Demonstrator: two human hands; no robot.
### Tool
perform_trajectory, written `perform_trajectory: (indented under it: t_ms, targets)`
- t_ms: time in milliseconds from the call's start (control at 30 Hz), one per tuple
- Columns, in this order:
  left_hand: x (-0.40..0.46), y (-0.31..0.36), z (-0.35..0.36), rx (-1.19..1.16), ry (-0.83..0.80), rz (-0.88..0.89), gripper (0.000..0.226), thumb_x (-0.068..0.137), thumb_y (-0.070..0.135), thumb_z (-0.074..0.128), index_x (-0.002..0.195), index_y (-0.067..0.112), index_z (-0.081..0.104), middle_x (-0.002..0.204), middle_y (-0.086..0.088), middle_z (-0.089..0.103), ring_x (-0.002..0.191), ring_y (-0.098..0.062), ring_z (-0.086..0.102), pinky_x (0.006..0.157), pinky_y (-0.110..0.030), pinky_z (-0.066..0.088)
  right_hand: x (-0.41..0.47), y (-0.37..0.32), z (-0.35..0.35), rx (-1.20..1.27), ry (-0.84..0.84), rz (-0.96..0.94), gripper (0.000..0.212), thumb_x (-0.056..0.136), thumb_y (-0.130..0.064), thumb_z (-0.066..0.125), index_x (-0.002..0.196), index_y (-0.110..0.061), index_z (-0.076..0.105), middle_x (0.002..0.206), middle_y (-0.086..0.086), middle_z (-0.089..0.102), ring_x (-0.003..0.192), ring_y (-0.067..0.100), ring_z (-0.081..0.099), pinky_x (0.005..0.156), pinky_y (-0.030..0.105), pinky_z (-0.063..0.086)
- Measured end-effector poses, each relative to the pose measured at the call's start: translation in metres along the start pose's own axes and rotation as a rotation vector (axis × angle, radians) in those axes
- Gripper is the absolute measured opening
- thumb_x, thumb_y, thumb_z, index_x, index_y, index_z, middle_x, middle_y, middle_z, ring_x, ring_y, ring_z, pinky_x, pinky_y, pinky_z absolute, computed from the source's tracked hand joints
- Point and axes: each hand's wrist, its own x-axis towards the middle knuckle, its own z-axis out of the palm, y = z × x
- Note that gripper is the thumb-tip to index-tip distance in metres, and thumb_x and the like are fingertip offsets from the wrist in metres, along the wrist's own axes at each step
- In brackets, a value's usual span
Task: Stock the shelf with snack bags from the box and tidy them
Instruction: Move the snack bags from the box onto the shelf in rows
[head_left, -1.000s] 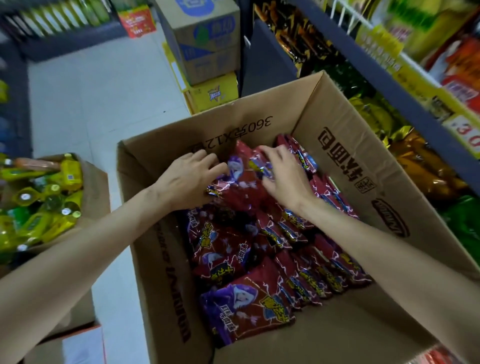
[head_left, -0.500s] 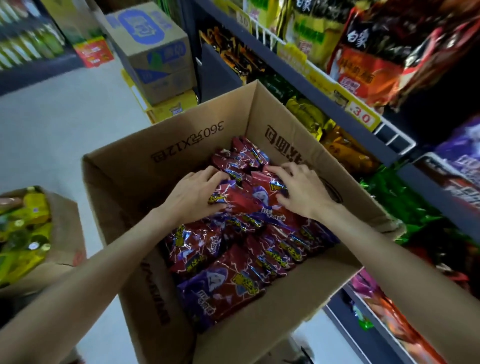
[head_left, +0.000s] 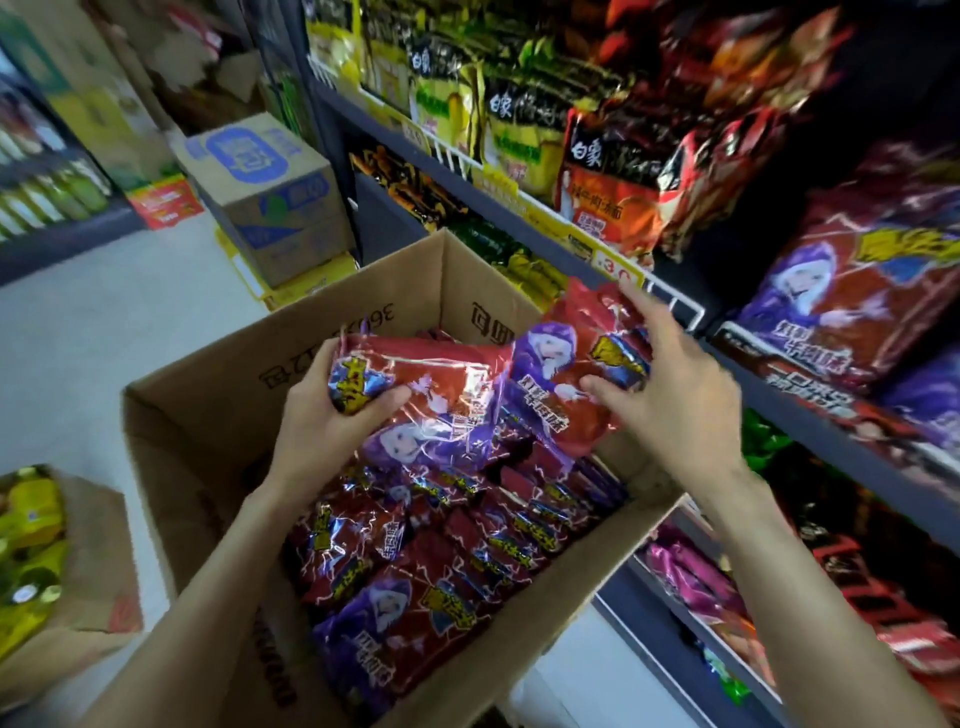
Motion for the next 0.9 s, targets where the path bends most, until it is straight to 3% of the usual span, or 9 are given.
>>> perform_trajectory:
  t_ms: [133,233,367,467,567,633,700,767,900]
  targets:
    - [-0.001,0.05,0.034,-0.188,0.041,0.036,0.038,0.076,0.022,0.072,0.109,0.021,0.053,0.087,0.014,0.066,0.077,0.008,0.064,0.065,-0.008,0.047,-0.02,0.031,-0.068,0.238,0.166,0.141,0.085,0.071,-0.042,0.078,0.142,-0.033,0.032,0.098,-0.009,0.061,0.082,0.019,0.061,0.075,0.035,0.051]
    - [-0.005,0.088,0.07,-0.209,-0.063,0.124,0.045,0.071,0.037,0.079,0.106,0.031,0.052,0.091,0.018,0.067,0.084,0.005,0.064,0.072,-0.011,0.048,-0.042,0.062,-0.106,0.297,0.2,0.203,0.085,0.07,-0.036,0.08,0.141,-0.035,0.032,0.107,-0.03,0.049,0.094,0.006,0.055,0.081,0.028,0.045]
    - [-0.024,0.134,0.125,-0.213,-0.188,0.229,0.047,0.068,0.033,0.081,0.101,0.041,0.048,0.087,0.03,0.066,0.082,0.009,0.063,0.069,-0.006,0.046,-0.09,0.105,-0.16,0.282,0.258,0.31,0.083,0.072,-0.034,0.078,0.14,-0.04,0.031,0.115,-0.029,0.045,0.092,-0.008,0.044,0.078,0.019,0.035]
    - [-0.044,0.163,0.167,-0.176,-0.255,0.316,0.048,0.063,0.038,0.078,0.102,0.038,0.05,0.088,0.026,0.068,0.082,0.005,0.065,0.069,-0.009,0.047,-0.136,0.139,-0.206,0.263,0.322,0.372,0.083,0.07,-0.035,0.08,0.137,-0.044,0.033,0.109,-0.021,0.056,0.083,-0.006,0.055,0.079,0.024,0.042]
    - [-0.066,0.2,0.211,-0.117,-0.326,0.398,0.043,0.06,0.05,0.074,0.097,0.045,0.053,0.091,0.022,0.069,0.082,0.001,0.066,0.072,-0.013,0.049,-0.18,0.175,-0.255,0.222,0.386,0.444,0.082,0.068,-0.036,0.08,0.135,-0.048,0.034,0.098,-0.033,0.052,0.08,-0.015,0.056,0.076,0.018,0.042]
    - [-0.08,0.225,0.243,-0.041,-0.362,0.484,0.039,0.061,0.057,0.071,0.093,0.049,0.052,0.089,0.027,0.067,0.078,0.006,0.063,0.071,-0.013,0.048,-0.204,0.199,-0.285,0.156,0.425,0.489,0.081,0.067,-0.039,0.079,0.134,-0.047,0.034,0.098,-0.032,0.052,0.086,-0.004,0.058,0.082,0.024,0.046]
    - [-0.094,0.251,0.276,0.014,-0.391,0.559,0.038,0.064,0.059,0.075,0.089,0.047,0.049,0.084,0.036,0.063,0.076,0.015,0.059,0.069,-0.006,0.044,-0.222,0.224,-0.312,0.069,0.469,0.544,0.081,0.068,-0.041,0.078,0.136,-0.044,0.033,0.102,-0.02,0.056,0.091,0.009,0.058,0.083,0.032,0.048]
    - [-0.103,0.271,0.308,0.039,-0.416,0.606,0.039,0.064,0.053,0.074,0.09,0.046,0.047,0.075,0.032,0.062,0.076,0.02,0.055,0.07,-0.003,0.042,-0.231,0.251,-0.335,-0.035,0.493,0.573,0.083,0.069,-0.044,0.077,0.139,-0.04,0.032,0.108,-0.007,0.061,0.092,0.015,0.06,0.08,0.035,0.05]
    - [-0.107,0.301,0.359,0.056,-0.477,0.643,0.044,0.063,0.054,0.07,0.099,0.04,0.048,0.078,0.026,0.062,0.076,0.013,0.059,0.067,-0.005,0.042,-0.227,0.302,-0.366,-0.241,0.416,0.574,0.086,0.07,-0.045,0.078,0.141,-0.035,0.03,0.117,0.003,0.064,0.099,0.027,0.063,0.078,0.038,0.048]
